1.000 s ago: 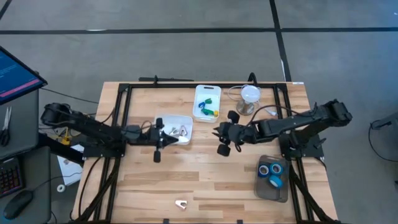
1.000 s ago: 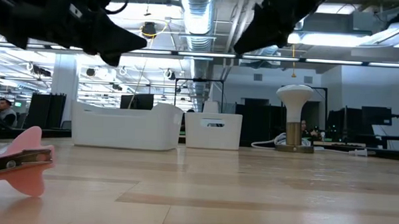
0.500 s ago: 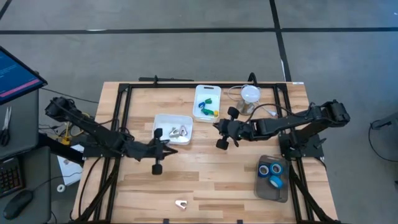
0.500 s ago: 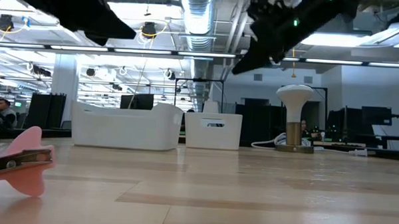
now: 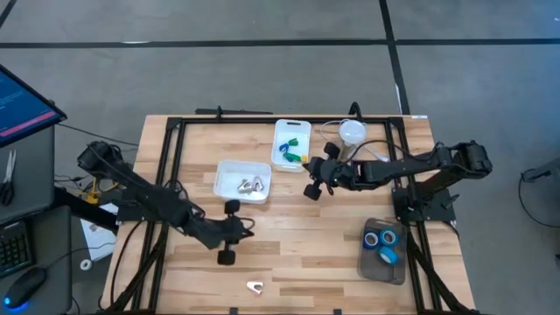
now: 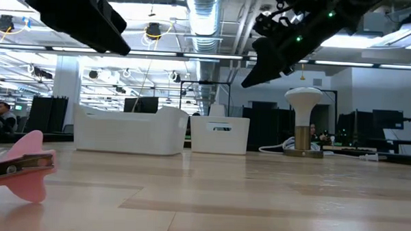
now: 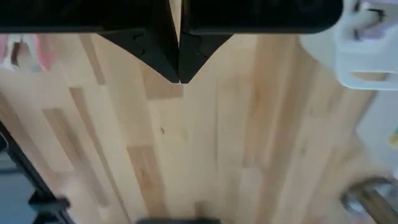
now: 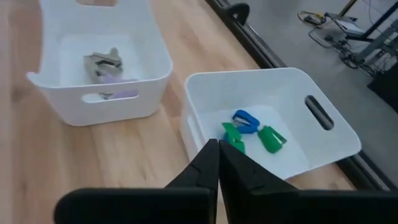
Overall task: Pick and place Stapler, Stapler remover, tape
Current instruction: Put the pink staple remover into the bottom white bin
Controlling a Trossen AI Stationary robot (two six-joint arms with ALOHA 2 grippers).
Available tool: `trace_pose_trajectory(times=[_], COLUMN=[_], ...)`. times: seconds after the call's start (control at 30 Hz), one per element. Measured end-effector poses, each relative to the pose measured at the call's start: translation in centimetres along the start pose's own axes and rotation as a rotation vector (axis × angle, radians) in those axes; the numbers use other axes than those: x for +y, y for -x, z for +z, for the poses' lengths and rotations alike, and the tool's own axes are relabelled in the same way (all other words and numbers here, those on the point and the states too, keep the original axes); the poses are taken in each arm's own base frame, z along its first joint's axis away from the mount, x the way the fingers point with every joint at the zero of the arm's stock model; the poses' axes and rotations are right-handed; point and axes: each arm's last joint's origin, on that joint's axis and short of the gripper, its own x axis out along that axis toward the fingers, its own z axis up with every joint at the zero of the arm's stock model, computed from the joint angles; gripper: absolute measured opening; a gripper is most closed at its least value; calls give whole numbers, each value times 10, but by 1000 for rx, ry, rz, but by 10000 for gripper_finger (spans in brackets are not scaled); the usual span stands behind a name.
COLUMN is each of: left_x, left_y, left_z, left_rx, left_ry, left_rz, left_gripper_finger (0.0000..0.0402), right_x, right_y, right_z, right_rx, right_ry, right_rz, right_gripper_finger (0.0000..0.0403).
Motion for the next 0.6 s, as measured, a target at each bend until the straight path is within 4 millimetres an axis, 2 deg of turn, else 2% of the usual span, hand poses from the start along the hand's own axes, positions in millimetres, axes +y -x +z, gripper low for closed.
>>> trace_pose_trajectory(times=[0.17, 0.43, 0.6], left_x=[-9, -22, -24], left_y=[-6, -3, -2], left_z=[6, 18, 17], left_rx=[141, 229, 249], left_ry=[32, 146, 180], left_rz=[13, -206, -245], left_gripper_finger=[2, 2, 2], right_x=[-11, -26, -30], right_y=[-6, -16, -18], right_z=[-4, -37, -36], right_rx=[9, 99, 90], right_ry=[-24, -83, -108], right_rz=[-34, -64, -57], right_gripper_finger=[1, 1, 1])
